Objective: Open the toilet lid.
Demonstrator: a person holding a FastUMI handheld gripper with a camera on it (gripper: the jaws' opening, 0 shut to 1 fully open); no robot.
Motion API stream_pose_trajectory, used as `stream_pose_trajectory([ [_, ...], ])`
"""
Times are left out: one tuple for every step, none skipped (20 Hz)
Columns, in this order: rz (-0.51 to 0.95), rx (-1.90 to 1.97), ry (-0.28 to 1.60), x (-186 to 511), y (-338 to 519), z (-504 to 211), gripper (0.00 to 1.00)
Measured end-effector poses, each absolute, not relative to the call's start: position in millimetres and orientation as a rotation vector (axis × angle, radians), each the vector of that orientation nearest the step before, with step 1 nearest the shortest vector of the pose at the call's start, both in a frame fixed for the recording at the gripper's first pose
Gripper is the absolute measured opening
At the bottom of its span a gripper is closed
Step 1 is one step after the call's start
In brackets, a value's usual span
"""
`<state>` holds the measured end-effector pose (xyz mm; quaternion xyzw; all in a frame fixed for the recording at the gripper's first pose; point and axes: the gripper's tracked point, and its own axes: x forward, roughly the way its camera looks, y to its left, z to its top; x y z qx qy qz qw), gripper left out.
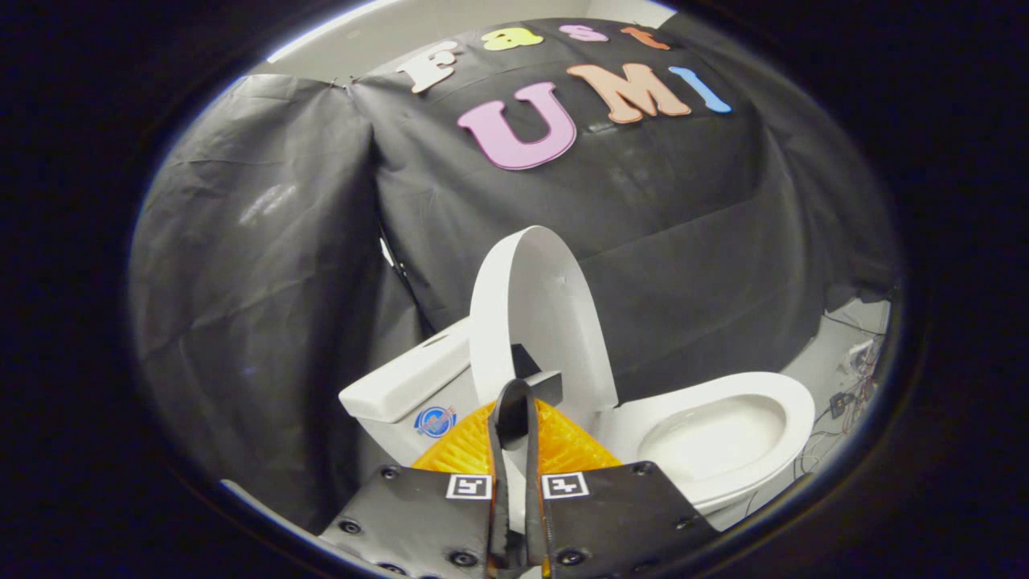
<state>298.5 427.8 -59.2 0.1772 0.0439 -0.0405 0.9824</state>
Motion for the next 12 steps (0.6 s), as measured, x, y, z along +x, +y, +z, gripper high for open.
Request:
stream_pose_trajectory([
  [-0.074, 0.349, 0.091, 301, 432, -59, 0.09],
  [-0.068, 0.349, 0.091, 303, 434, -59, 0.08],
  [-0.063, 0.349, 0.091, 305, 437, -58, 0.09],
  [-0.059, 0.346, 0.090, 306, 439, -60, 0.09],
  [-0.056, 0.343, 0.089, 308, 441, -59, 0.09],
  [-0.050, 0.335, 0.090, 310, 445, -59, 0.09],
  [-0.045, 0.328, 0.091, 312, 448, -58, 0.08],
  [-0.037, 0.320, 0.095, 314, 452, -59, 0.09],
  [-0.028, 0.309, 0.099, 316, 457, -60, 0.09],
  [-0.018, 0.297, 0.105, 318, 461, -62, 0.09],
  [-0.011, 0.290, 0.108, 320, 464, -62, 0.09],
  [-0.008, 0.286, 0.108, 321, 467, -62, 0.08],
])
